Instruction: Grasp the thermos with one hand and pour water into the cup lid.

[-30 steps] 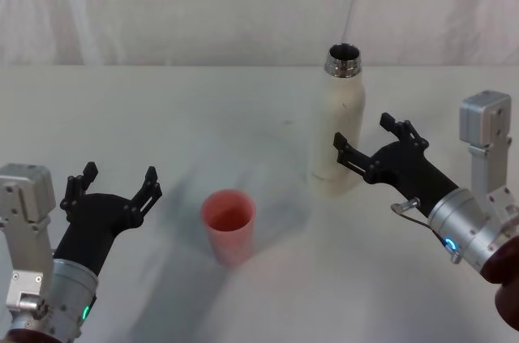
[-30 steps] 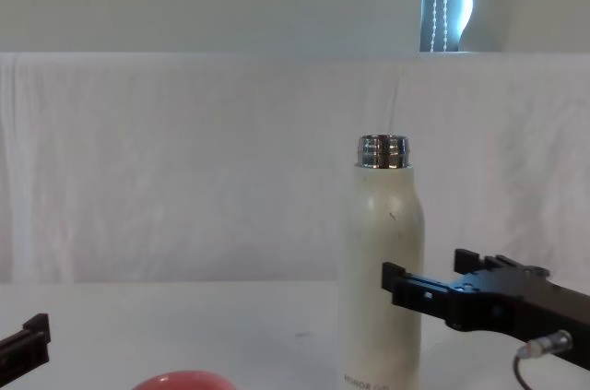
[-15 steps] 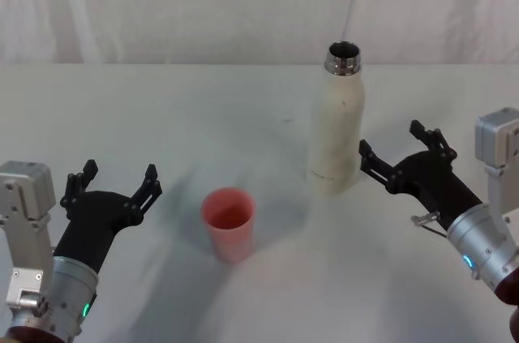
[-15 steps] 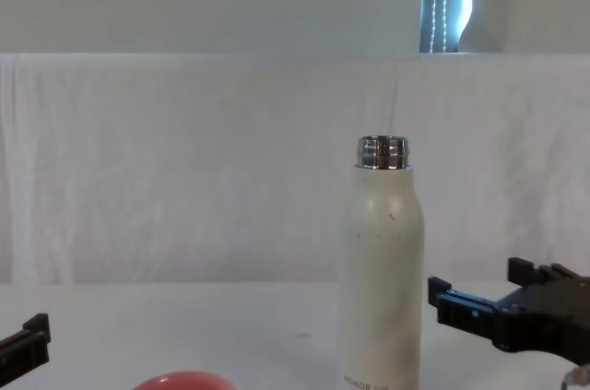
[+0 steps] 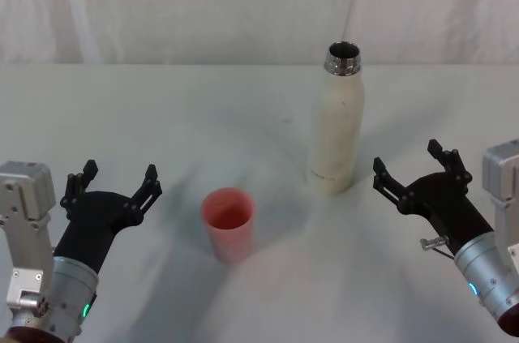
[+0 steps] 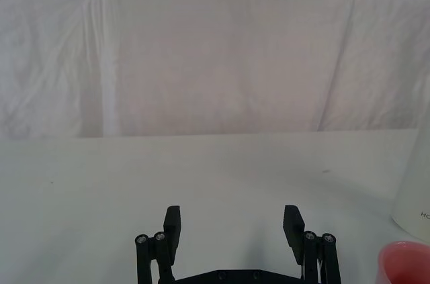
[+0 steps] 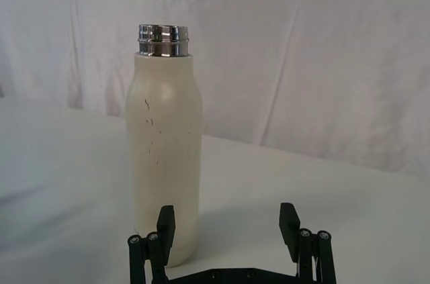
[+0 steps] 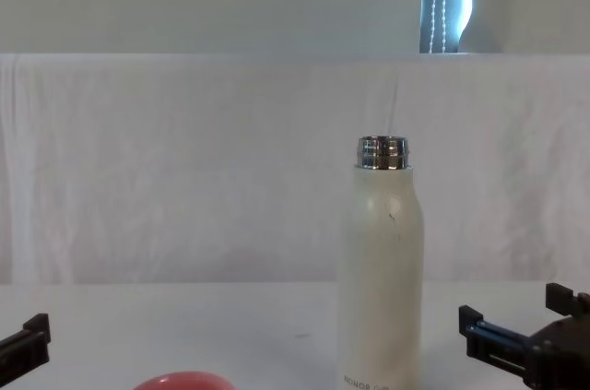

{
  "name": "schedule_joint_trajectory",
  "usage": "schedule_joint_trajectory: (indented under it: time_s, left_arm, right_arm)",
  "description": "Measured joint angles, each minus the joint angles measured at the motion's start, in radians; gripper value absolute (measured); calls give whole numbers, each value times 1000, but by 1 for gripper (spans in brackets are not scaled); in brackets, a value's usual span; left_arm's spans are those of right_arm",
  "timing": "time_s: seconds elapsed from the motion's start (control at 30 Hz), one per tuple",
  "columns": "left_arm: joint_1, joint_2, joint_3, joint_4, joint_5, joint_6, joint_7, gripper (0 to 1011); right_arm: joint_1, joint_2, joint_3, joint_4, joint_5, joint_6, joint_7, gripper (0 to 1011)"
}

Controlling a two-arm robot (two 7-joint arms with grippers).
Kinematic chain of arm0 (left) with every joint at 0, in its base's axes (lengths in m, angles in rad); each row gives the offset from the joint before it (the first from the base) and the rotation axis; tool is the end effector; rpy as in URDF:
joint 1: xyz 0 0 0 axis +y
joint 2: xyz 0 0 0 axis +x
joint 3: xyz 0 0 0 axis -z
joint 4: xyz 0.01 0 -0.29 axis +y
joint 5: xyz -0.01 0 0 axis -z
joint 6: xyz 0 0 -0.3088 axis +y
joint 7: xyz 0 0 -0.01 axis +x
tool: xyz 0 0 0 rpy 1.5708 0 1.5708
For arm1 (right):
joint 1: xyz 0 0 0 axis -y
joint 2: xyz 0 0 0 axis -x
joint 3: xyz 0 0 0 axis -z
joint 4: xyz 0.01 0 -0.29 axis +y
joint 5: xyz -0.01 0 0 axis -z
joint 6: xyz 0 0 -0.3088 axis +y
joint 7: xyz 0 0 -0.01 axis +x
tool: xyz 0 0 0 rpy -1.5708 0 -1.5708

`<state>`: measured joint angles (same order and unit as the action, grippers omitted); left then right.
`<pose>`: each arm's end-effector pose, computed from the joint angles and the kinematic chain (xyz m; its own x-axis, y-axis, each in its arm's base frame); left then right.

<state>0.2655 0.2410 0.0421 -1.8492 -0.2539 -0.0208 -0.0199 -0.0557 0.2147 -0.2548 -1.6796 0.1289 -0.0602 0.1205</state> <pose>0.2530 0.0376 -0.2852 0.1245 0.9917 -0.0327 -0.9921 0.1240 -0.0176 0.3015 0.0243 -0.2935 0.3810 -0.9219 0.0707 0.9216 0.3848 0.0510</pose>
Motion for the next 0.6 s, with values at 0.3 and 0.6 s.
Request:
schedule_joint_trajectory:
  time_s: [0.3,0.6]
  left_arm:
    - [0,0,0,0,0,0,0,1001]
    - [0,0,0,0,0,0,0,1001]
  right_arm:
    - [-37,-20,6,-12,-55,-24,-15,1001]
    - [-52,-50,-2,14,-111,-47,-27,1001]
